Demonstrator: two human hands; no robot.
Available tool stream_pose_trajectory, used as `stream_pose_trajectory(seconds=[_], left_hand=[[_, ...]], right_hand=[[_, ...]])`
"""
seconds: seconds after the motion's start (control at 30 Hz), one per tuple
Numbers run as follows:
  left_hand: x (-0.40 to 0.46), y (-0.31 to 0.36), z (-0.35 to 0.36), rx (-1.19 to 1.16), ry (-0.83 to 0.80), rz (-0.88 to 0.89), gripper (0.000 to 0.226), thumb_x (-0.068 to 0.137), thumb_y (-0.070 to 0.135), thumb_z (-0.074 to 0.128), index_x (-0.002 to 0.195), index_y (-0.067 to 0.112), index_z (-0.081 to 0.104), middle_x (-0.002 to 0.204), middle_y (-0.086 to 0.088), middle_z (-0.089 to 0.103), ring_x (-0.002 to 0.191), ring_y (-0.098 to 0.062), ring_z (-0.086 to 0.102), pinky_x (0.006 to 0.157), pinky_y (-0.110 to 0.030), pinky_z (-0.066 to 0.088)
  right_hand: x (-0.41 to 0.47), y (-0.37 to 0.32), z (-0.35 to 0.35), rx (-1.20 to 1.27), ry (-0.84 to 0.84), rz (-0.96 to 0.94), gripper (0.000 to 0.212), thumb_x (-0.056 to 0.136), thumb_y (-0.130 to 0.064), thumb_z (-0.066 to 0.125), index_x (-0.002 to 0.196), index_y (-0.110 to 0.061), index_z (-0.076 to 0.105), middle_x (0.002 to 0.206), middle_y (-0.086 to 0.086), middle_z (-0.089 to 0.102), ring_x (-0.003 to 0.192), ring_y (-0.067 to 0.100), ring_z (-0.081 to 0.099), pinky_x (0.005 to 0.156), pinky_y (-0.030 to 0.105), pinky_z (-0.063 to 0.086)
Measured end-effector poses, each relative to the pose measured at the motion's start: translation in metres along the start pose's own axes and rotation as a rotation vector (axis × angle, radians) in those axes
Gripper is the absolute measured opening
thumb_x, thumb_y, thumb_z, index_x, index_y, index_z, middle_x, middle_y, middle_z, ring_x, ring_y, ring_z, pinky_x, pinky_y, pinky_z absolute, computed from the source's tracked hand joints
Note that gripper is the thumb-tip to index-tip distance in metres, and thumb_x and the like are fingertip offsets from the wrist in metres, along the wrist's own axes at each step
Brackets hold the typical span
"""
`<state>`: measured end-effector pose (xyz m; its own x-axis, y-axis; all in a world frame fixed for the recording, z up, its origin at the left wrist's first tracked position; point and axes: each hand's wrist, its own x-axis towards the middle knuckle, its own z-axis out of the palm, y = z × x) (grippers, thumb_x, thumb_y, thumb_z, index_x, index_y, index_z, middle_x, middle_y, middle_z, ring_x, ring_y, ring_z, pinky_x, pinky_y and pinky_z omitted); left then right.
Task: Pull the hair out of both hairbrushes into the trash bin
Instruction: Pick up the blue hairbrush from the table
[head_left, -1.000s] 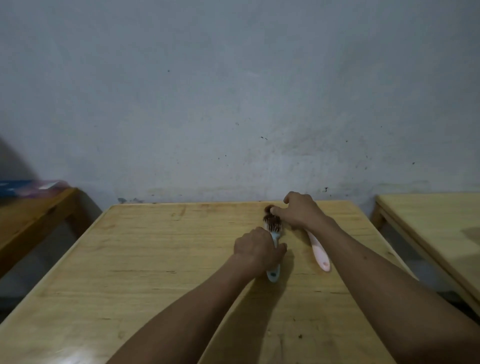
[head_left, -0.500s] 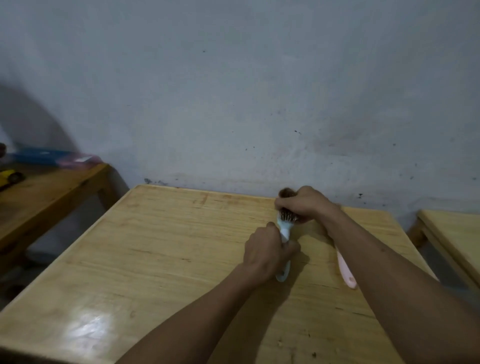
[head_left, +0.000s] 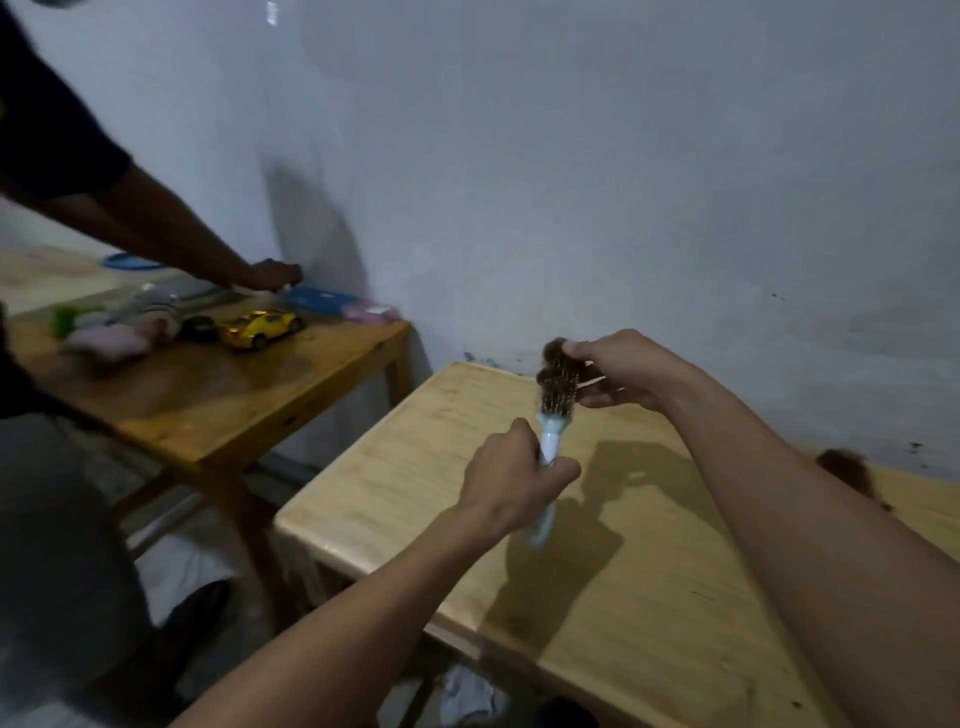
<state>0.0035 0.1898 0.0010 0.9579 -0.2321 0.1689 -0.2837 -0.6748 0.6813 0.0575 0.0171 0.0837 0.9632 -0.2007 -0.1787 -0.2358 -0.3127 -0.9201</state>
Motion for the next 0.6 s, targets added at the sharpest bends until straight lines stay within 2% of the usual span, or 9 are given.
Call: stream_pose_trajectory(seconds=[0.07, 0.17, 0.27, 0.43, 0.53, 0.6], left_hand=[[-0.010, -0.020, -0.025, -0.058, 0.018, -0.085, 0.034, 0.081, 0.041, 0.069, 0.083, 0.015, 0.048, 0.077, -0.002, 0.060, 0.066, -0.024, 0.058, 0.053, -0.034, 0.040], [-0.026, -0.052, -0.062, -0.422, -0.013, -0.247, 0.029, 0.088, 0.029, 0.067, 0.102, 0.010, 0.050, 0.087, -0.014, 0.070, 0.059, -0.027, 0.070, 0.058, -0.042, 0.058], [-0.043, -0.085, -0.098, -0.729, -0.005, -0.344, 0.028, 0.098, 0.025, 0.059, 0.117, 0.007, 0.051, 0.087, -0.017, 0.069, 0.060, -0.030, 0.064, 0.062, -0.043, 0.057], [-0.073, -0.145, -0.143, -0.869, 0.156, -0.469, 0.057, 0.098, 0.057, 0.051, 0.116, 0.006, 0.067, 0.083, -0.018, 0.075, 0.060, -0.029, 0.066, 0.056, -0.035, 0.056], [-0.098, -0.188, -0.152, -0.846, 0.317, -0.498, 0.063, 0.093, 0.065, 0.056, 0.109, 0.006, 0.071, 0.074, -0.012, 0.072, 0.054, -0.023, 0.063, 0.055, -0.037, 0.051], [-0.120, -0.212, -0.155, -0.806, 0.392, -0.495, 0.065, 0.094, 0.062, 0.059, 0.105, -0.001, 0.071, 0.063, -0.008, 0.065, 0.048, -0.021, 0.059, 0.051, -0.035, 0.047]], right_hand=[[0.002, -0.012, 0.031, 0.009, -0.079, -0.021, 0.027, 0.102, -0.025, 0.064, 0.110, 0.000, 0.068, 0.094, 0.012, 0.074, 0.067, 0.022, 0.074, 0.055, 0.029, 0.061], [0.001, -0.028, 0.085, 0.021, -0.193, -0.067, 0.027, 0.103, -0.022, 0.062, 0.112, 0.004, 0.067, 0.097, 0.016, 0.074, 0.074, 0.023, 0.074, 0.056, 0.028, 0.060], [-0.005, -0.043, 0.144, 0.018, -0.314, -0.119, 0.022, 0.104, -0.019, 0.060, 0.106, 0.002, 0.067, 0.094, 0.015, 0.073, 0.073, 0.022, 0.073, 0.056, 0.027, 0.061], [-0.021, -0.059, 0.237, -0.030, -0.559, -0.123, 0.027, 0.104, -0.020, 0.061, 0.115, 0.004, 0.068, 0.096, 0.015, 0.077, 0.074, 0.019, 0.078, 0.059, 0.026, 0.061], [-0.038, -0.063, 0.288, -0.098, -0.696, -0.124, 0.022, 0.103, -0.020, 0.061, 0.115, -0.003, 0.069, 0.101, 0.011, 0.078, 0.083, 0.018, 0.077, 0.064, 0.028, 0.061], [-0.050, -0.060, 0.318, -0.140, -0.757, -0.128, 0.016, 0.103, -0.020, 0.063, 0.109, -0.008, 0.070, 0.099, 0.009, 0.076, 0.079, 0.016, 0.075, 0.065, 0.026, 0.061]])
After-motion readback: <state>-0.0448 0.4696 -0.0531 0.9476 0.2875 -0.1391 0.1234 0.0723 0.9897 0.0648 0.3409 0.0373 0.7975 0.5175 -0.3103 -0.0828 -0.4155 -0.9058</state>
